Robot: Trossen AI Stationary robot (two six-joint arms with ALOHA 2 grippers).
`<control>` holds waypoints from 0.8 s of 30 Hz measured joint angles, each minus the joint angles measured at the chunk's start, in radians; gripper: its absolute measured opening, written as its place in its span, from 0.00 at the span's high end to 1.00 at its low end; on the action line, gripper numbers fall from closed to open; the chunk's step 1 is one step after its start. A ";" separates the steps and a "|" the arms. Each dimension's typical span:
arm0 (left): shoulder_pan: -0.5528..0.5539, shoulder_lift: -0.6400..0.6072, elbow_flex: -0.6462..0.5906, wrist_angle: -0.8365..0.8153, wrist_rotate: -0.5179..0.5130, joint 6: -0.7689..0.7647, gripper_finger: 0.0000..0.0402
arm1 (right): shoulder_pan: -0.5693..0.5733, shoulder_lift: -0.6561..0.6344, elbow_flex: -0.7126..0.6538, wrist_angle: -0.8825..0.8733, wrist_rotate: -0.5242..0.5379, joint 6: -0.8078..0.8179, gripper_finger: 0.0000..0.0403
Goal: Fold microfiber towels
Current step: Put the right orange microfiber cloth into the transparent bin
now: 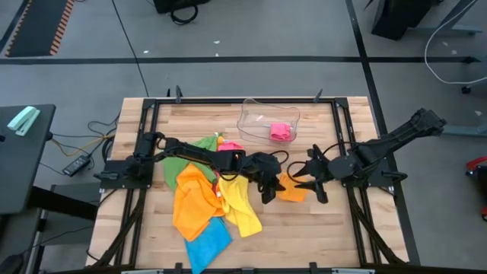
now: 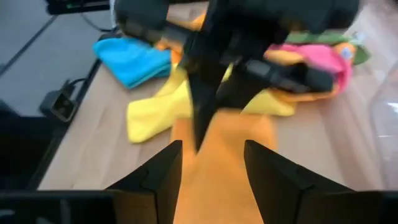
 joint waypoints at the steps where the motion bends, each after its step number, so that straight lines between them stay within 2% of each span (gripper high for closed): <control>1: 0.002 -0.002 0.002 0.005 0.000 -0.001 0.94 | 0.006 0.000 0.000 -0.001 -0.003 0.010 0.55; 5: -0.002 0.013 0.001 0.018 -0.001 -0.047 0.95 | 0.030 0.003 0.000 -0.026 -0.006 0.074 0.55; 11: -0.035 0.092 0.000 0.222 -0.012 -0.152 0.92 | 0.030 -0.034 0.000 -0.094 -0.006 0.167 0.55; 19: -0.090 0.224 -0.001 0.459 -0.176 -0.274 0.94 | 0.030 -0.080 0.000 -0.102 -0.006 0.227 0.55; 24: -0.106 0.258 0.000 0.605 -0.228 -0.297 0.93 | 0.030 -0.076 0.000 -0.110 -0.004 0.242 0.55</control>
